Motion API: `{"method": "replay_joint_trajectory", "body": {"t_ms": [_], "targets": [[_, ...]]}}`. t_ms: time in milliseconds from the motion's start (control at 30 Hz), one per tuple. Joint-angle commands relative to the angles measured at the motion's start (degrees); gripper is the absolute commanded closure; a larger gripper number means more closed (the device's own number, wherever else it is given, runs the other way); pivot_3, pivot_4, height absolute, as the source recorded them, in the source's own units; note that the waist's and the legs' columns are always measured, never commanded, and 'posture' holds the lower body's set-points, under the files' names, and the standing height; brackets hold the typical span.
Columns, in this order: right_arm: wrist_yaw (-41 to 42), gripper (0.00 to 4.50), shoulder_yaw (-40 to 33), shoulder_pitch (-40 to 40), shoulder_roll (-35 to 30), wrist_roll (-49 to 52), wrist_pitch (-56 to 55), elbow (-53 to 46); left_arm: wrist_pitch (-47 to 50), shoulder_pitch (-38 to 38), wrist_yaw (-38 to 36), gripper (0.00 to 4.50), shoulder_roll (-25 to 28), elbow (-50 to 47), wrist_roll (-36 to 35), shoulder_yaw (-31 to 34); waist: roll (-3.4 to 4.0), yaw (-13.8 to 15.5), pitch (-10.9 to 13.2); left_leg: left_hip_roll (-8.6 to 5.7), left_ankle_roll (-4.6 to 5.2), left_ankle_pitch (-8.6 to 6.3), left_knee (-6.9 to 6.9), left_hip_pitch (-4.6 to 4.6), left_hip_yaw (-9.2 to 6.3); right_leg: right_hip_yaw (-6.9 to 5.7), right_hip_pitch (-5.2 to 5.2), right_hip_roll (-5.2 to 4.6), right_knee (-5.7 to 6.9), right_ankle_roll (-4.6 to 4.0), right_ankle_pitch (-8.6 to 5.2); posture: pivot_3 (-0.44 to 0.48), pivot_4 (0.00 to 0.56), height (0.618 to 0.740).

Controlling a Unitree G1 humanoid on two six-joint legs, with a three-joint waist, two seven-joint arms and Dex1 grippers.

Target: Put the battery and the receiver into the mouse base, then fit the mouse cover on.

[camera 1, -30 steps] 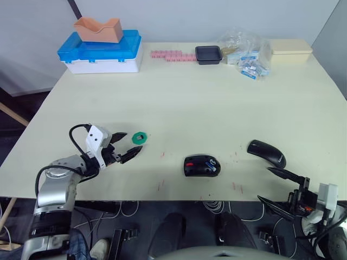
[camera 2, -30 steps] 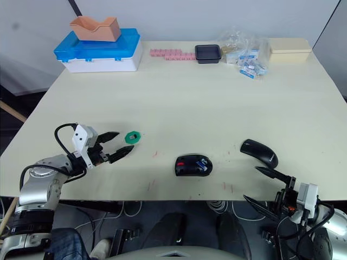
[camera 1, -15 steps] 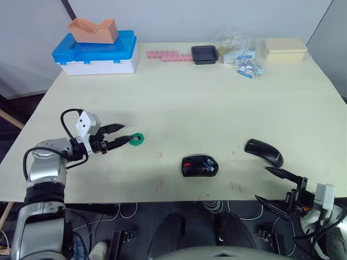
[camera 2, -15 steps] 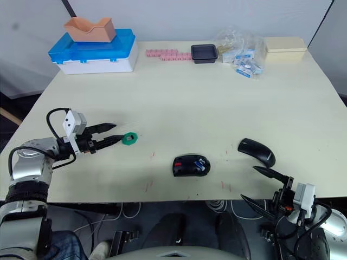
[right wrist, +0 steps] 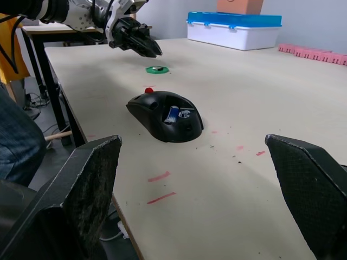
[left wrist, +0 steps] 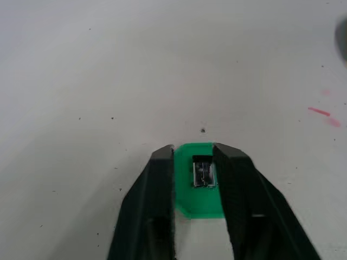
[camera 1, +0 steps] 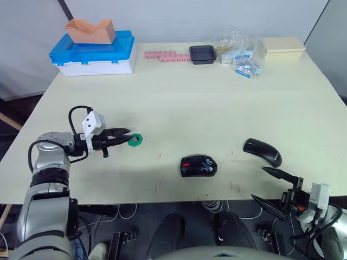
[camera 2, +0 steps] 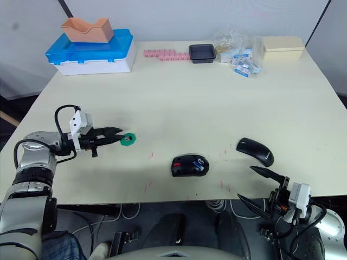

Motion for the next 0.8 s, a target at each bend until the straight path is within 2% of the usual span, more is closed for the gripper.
{"method": "replay_joint_trajectory", "body": {"t_ms": [33, 800], "targets": [[-0.20, 0.00, -0.35, 0.05, -0.08, 0.56, -0.56, -1.73, -3.09, -1.57, -1.21, 3.29, 0.29, 1.96, 0.74, -0.06, 0.00, -0.01, 0.00, 0.00, 0.00, 0.00, 0.00, 0.00, 0.00, 0.00, 0.00, 0.00, 0.01, 0.00, 0.00, 0.000, 0.150, 0.740], [-0.81, 0.00, -0.55, -0.11, -0.25, 0.49, -0.85, -2.36, -6.80, -5.66, -0.89, 3.29, -0.91, 9.38, 5.12, -1.63, -0.01, -0.05, 0.00, 0.00, 0.00, 0.00, 0.06, 0.01, -0.05, 0.05, 0.00, 0.18, 0.12, 0.02, -0.02, 0.000, 0.150, 0.740]]}}
